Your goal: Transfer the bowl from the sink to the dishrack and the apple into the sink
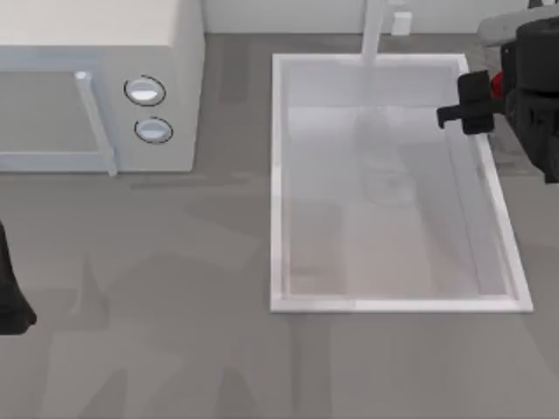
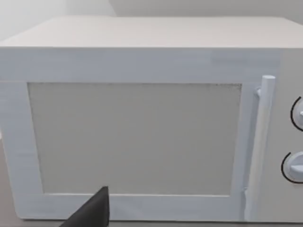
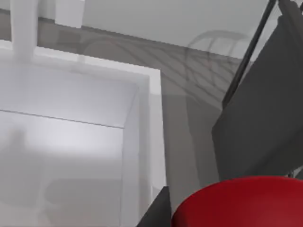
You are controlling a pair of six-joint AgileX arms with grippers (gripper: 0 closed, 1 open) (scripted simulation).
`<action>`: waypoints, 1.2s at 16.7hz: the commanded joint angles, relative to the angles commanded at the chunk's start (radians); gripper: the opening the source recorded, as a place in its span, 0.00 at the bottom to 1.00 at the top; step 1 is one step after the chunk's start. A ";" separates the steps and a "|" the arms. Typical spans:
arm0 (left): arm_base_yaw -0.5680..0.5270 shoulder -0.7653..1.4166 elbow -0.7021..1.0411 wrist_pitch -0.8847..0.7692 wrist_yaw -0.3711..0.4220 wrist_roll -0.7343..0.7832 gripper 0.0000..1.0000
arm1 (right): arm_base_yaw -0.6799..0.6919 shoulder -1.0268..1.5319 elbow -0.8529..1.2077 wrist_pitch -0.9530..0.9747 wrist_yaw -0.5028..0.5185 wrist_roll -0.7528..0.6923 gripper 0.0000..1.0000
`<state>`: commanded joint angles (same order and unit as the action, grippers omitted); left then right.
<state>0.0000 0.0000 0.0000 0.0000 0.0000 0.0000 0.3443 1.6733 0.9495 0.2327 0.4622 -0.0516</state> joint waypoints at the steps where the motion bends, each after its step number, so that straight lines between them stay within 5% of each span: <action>1: 0.000 0.000 0.000 0.000 0.000 0.000 1.00 | 0.042 -0.008 -0.033 0.096 0.031 0.011 0.00; 8: 0.000 0.000 0.000 0.000 0.000 0.000 1.00 | 0.271 -0.062 -0.213 0.583 0.191 0.065 0.00; 20: 0.000 0.000 0.000 0.000 0.000 0.000 1.00 | 0.300 0.002 -0.245 0.716 0.218 0.075 0.00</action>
<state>0.0000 0.0000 0.0000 0.0000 0.0000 0.0000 0.6443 1.6754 0.7043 0.9487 0.6804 0.0238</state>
